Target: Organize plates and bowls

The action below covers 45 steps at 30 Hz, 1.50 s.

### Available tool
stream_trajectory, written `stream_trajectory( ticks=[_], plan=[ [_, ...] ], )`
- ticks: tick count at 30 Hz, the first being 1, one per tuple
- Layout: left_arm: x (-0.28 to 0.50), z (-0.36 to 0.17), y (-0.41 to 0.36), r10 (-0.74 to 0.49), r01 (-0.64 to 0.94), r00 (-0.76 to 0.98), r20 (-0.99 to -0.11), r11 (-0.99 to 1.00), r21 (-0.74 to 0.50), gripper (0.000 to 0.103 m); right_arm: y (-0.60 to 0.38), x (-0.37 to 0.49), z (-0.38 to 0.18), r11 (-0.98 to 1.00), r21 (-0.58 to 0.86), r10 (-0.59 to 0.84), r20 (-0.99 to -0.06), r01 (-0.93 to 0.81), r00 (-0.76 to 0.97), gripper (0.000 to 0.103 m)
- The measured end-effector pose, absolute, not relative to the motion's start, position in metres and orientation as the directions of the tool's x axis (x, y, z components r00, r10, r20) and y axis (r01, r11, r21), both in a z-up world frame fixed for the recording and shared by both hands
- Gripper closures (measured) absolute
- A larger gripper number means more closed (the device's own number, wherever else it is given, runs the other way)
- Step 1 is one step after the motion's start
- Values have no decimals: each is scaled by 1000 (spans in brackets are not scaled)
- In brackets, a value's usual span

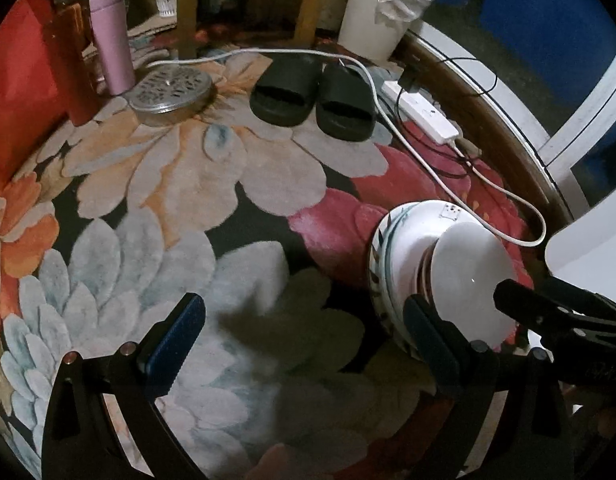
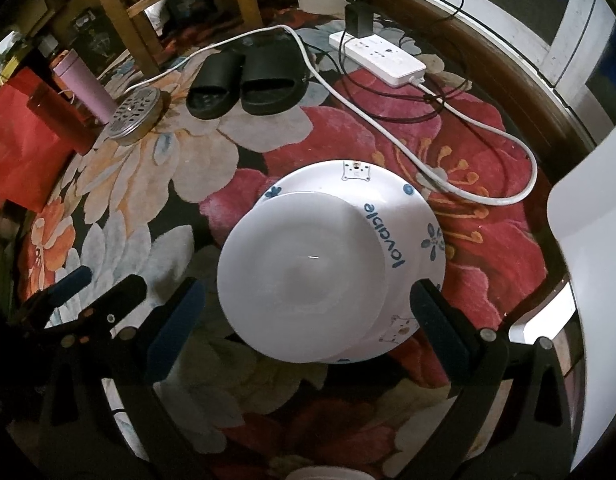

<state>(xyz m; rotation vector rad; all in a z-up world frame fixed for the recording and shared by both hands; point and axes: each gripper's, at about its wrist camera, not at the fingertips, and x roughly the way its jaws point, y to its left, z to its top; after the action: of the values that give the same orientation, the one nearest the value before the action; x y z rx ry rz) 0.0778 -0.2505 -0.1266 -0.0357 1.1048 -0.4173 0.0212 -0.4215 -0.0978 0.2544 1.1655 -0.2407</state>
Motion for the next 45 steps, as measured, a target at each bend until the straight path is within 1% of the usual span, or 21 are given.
stream_trajectory(
  ticks=[2, 4, 7, 10, 20, 33, 45],
  plan=[
    [77, -128, -247, -351, 313, 373, -859, 919, -240, 3, -417, 19, -97, 947, 71, -57, -923, 313, 380, 0],
    [76, -127, -244, -319, 302, 383, -867, 930, -209, 3, -414, 18, -97, 948, 68, -58, -922, 310, 382, 0],
    [73, -126, -240, -331, 314, 387, -861, 925, -215, 3, -407, 16, -95, 950, 63, -65, -917, 305, 392, 0],
    [69, -125, -234, -317, 311, 399, -861, 929, -198, 3, -401, 15, -94, 953, 60, -69, -912, 297, 404, 0],
    [68, -124, -218, -347, 304, 378, -858, 922, -239, 3, -381, 13, -95, 961, 50, -68, -910, 271, 410, 0],
    [63, -127, -206, -319, 300, 397, -861, 931, -207, 5, -369, 9, -96, 965, 49, -63, -909, 256, 411, 0],
    [63, -131, -199, -333, 290, 387, -860, 929, -229, 5, -360, 7, -99, 968, 51, -55, -911, 245, 408, 0]
  ],
)
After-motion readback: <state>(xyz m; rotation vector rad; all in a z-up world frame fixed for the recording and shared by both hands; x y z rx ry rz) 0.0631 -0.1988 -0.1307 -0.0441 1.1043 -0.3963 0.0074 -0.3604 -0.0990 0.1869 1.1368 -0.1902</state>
